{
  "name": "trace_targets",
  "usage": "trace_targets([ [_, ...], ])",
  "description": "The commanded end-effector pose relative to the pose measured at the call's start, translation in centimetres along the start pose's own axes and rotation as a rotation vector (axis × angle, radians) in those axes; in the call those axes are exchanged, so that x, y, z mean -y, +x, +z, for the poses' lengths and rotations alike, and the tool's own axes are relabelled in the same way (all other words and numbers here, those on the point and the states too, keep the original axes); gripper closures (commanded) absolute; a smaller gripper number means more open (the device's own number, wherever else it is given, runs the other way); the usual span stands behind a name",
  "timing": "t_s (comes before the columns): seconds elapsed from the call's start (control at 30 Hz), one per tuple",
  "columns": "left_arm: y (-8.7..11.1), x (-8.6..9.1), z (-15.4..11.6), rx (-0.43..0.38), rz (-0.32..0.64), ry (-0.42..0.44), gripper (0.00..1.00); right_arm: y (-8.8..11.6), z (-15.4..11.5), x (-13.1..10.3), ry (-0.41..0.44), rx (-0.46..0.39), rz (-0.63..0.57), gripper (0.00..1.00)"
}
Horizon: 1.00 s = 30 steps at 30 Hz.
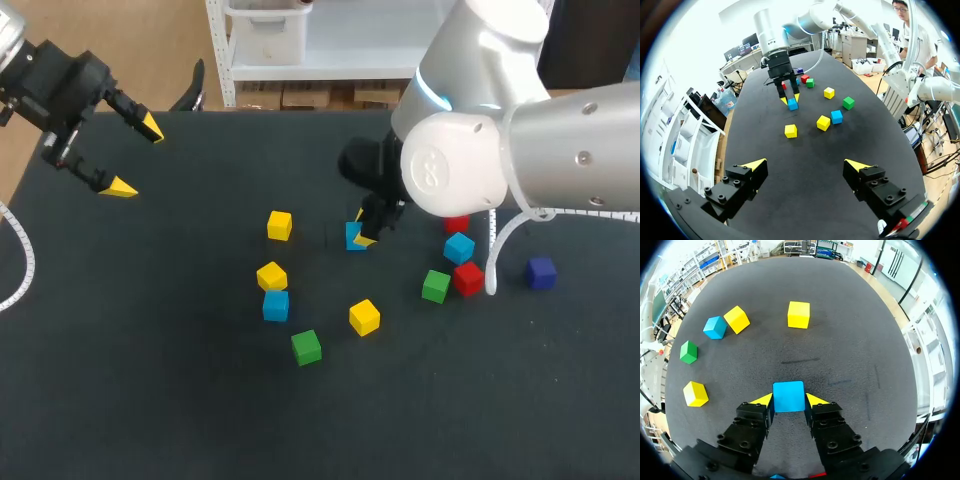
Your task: Place the blue cubes, place green cubes on the blue cubes, place the yellow cubes on the green cubes, then place the red cubes on the yellow cubes, and place purple cube on the red cubes.
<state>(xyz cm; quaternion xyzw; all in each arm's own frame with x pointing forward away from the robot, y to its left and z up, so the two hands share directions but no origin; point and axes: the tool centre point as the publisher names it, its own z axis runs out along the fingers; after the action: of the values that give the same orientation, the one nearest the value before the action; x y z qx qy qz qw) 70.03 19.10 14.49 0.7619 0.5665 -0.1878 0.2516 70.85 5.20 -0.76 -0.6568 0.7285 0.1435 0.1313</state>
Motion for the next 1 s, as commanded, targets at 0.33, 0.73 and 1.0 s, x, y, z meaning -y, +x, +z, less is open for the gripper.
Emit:
trace_targets([
  [0.33, 0.0, 0.0, 0.0, -0.001, 0.002, -0.002, 0.00, -0.1, -0.3, 0.2, -0.012, 0.009, 0.003, 0.00],
  [0.73, 0.0, 0.0, 0.0, -0.001, 0.002, -0.002, 0.00, 2.6, -6.1, 0.1, -0.123, 0.167, -0.145, 0.00],
  [1.0, 0.0, 0.0, 0.0, -0.001, 0.002, -0.002, 0.00, 5.3, -8.9, -0.1, -0.154, 0.108, -0.394, 0.00],
])
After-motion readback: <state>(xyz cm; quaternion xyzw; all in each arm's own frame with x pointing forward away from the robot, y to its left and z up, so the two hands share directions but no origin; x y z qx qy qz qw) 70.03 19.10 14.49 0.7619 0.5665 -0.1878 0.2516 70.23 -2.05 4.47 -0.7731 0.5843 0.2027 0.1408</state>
